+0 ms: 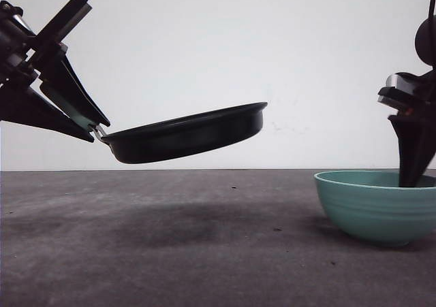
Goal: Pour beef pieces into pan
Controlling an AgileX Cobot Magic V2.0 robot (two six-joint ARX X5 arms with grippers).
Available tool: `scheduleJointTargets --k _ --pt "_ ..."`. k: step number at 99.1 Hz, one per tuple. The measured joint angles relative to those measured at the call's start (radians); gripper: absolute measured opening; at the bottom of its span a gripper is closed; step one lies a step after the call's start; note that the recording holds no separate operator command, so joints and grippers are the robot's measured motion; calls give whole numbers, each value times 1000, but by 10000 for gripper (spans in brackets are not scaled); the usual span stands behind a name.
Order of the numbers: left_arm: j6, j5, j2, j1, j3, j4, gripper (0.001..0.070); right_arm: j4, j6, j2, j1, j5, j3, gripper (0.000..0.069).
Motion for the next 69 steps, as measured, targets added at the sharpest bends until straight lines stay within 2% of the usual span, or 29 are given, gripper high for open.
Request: scheduleJointTargets --k 11,19,39,69 --pt "2 0 0 -5 0 -1 60 21 -1 2 8 -5 0 72" --pt "5 0 0 -5 0 -3 60 34 -3 3 14 -19 0 25" --pt "22 -1 0 -14 0 -71 60 106 4 -5 17 -97 0 11" --pt "45 -12 0 -62 0 -105 60 359 132 -204 81 -82 0 11"
